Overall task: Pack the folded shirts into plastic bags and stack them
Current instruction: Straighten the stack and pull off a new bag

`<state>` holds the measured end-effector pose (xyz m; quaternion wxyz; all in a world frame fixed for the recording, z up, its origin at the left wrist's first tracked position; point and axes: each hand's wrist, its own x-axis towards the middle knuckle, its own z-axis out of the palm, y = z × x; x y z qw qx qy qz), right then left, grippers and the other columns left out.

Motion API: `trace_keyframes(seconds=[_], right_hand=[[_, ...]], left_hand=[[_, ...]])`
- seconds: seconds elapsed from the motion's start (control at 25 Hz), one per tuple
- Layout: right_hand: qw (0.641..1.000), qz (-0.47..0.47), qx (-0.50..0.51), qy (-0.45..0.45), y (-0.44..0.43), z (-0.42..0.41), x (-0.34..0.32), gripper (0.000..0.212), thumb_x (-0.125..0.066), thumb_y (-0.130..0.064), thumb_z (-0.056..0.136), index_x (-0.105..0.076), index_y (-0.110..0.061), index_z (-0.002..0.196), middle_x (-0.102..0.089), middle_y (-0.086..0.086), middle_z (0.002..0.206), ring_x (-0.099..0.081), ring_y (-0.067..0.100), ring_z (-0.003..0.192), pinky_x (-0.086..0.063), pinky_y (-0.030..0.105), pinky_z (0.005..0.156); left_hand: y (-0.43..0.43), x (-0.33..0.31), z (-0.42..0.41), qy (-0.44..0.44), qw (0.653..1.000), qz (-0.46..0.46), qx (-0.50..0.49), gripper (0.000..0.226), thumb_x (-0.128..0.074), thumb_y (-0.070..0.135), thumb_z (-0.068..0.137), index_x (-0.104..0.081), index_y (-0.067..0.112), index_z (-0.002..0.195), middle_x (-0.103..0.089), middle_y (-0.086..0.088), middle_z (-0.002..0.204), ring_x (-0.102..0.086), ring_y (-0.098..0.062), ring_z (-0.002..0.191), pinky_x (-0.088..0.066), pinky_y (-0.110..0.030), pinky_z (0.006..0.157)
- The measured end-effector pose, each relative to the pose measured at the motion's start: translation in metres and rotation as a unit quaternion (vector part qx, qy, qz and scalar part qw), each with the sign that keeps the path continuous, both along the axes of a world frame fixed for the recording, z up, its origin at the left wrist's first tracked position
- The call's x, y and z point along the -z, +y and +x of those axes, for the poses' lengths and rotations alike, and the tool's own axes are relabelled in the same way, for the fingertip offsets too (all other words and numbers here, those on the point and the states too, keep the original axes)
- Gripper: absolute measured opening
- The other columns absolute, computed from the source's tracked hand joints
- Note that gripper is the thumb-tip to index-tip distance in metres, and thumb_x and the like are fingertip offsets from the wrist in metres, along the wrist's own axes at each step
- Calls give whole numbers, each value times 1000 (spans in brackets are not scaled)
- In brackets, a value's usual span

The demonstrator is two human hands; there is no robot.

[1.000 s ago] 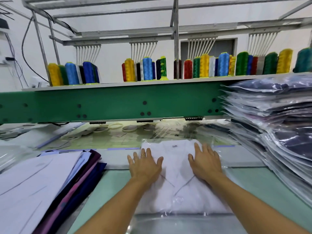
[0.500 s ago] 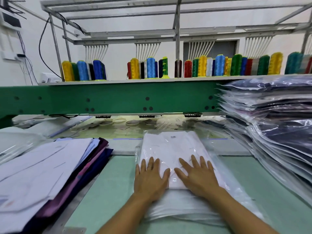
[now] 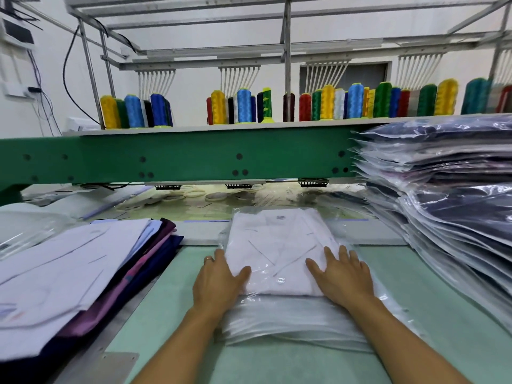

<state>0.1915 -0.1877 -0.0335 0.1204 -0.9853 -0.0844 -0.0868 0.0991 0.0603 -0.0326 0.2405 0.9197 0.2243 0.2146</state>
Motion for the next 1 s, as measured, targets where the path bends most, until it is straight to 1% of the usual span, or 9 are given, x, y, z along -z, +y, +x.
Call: trace_keyframes(seconds=[0.16,0.28,0.36,0.44,0.52,0.64,0.76,0.88,1.0], right_hand=[[996,5,-44,-75,3,-3,-3,72,-24,-71,96,-29,-30,155,-16,6,167,-9,27,153,-9,46,124],[986,25,-156,-61,17,-9,-1,73,-26,-77,92,-26,-40,155,-14,1,167,-9,23,154,-8,46,124],[984,-8,-179,-6,25,-12,7,78,-17,-83,85,-16,-48,155,-7,-2,168,-2,25,155,-1,49,123],[985,-22,-168,15,26,-10,11,83,-8,-86,79,-10,-51,154,-4,-3,168,3,29,154,4,53,121],[987,-17,-159,15,23,-8,9,86,-4,-87,74,-11,-52,153,-5,-4,168,2,31,154,5,54,121],[989,-9,-147,15,20,-8,5,80,-11,-84,81,-18,-50,153,-8,-5,168,1,30,154,3,52,121],[981,42,-179,-64,23,-19,-5,58,-42,-61,95,-37,-41,149,-27,-8,162,-19,23,150,-15,42,122],[924,157,-288,-195,34,-40,-23,41,-60,-28,89,-58,-33,130,-58,-16,133,-49,10,125,-43,28,101],[875,199,-348,-271,56,-64,-34,25,-58,-32,92,-61,-32,117,-62,-19,107,-55,5,100,-48,22,81]], left_hand=[[14,-8,-6,17,999,-12,-30,61,-56,61,89,-42,24,136,-65,-6,114,-62,-32,103,-42,-35,73],[19,-12,-5,5,987,-158,2,48,-61,52,90,-47,22,124,-66,-8,111,-66,-28,94,-48,-34,72],[21,-17,-3,-19,945,-323,40,40,-67,42,90,-58,8,110,-70,-11,100,-66,-24,76,-48,-31,65],[21,-22,-7,15,898,-433,68,38,-69,39,91,-65,4,106,-69,-10,84,-55,-20,56,-40,-24,50],[19,-28,-13,64,850,-510,114,30,-70,39,92,-65,10,97,-60,-5,72,-36,-12,46,-26,-21,38],[16,-34,-20,102,796,-565,191,30,-69,38,92,-52,20,76,-39,2,59,-21,-7,45,-17,-16,36],[14,-40,-22,80,762,-600,232,36,-73,36,87,-46,23,67,-33,5,57,-18,-6,44,-14,-15,36],[9,-45,-21,35,725,-639,254,39,-77,35,79,-47,22,57,-30,6,56,-18,-5,41,-16,-15,34],[1,-45,-20,5,713,-651,260,39,-80,35,78,-49,22,57,-27,7,56,-20,-6,41,-20,-16,33]])
